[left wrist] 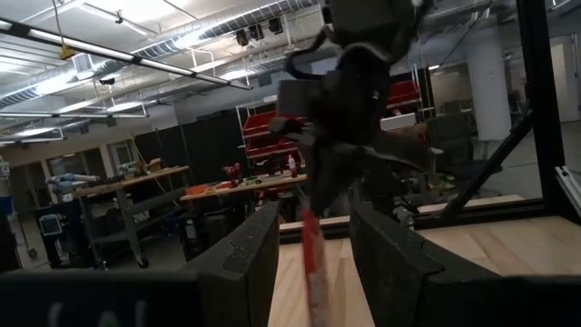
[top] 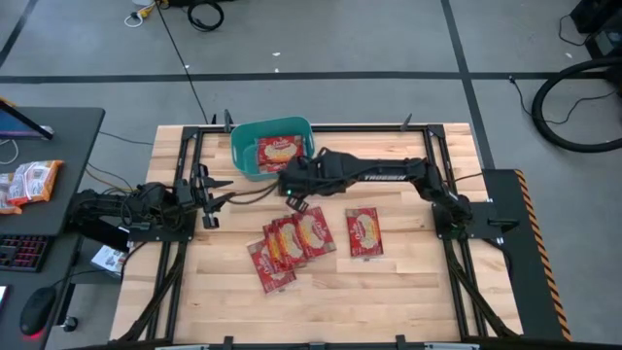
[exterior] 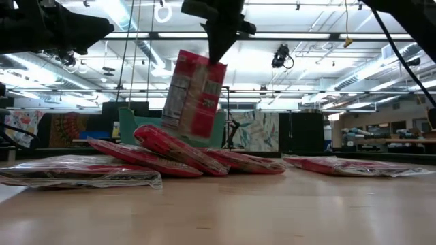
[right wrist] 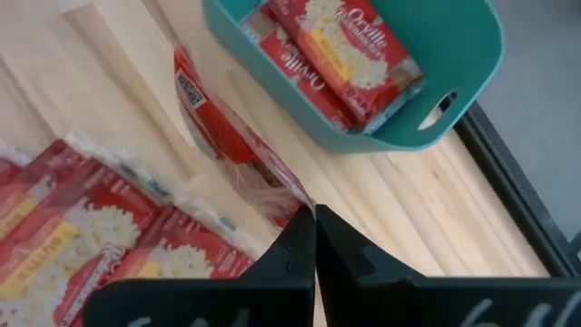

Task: Sort popcorn bags into baskets
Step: Put the red popcorn bag into the blue container

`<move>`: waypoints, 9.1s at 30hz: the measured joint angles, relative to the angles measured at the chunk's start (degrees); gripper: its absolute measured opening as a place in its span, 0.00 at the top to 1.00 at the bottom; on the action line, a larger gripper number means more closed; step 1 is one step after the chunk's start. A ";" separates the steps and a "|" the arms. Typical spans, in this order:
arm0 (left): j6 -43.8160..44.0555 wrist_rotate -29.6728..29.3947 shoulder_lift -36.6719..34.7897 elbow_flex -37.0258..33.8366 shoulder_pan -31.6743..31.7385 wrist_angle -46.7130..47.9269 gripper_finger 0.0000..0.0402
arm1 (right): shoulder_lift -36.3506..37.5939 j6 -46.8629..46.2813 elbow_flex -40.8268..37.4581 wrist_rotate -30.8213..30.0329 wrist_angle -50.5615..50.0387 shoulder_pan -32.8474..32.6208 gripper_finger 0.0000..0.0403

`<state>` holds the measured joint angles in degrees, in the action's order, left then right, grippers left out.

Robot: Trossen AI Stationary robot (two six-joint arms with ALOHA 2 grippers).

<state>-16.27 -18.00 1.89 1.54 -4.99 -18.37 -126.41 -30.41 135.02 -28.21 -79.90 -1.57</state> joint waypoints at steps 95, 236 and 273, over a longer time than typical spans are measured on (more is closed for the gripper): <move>-2.97 -3.41 -0.01 -0.02 0.00 0.38 0.65 | 1.83 51.20 -34.08 23.00 89.73 23.15 0.99; 2.24 16.33 58.27 15.87 -0.13 -8.55 0.42 | 9.09 21.24 -29.01 -6.29 35.45 -16.90 0.99; 5.24 4.86 69.72 33.92 -0.11 14.60 0.90 | 16.74 5.99 -28.99 -11.22 21.39 -15.84 0.71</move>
<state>-11.03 -13.14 71.61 35.46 -5.10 -3.77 -109.67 -24.41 106.04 -39.43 -58.51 -17.41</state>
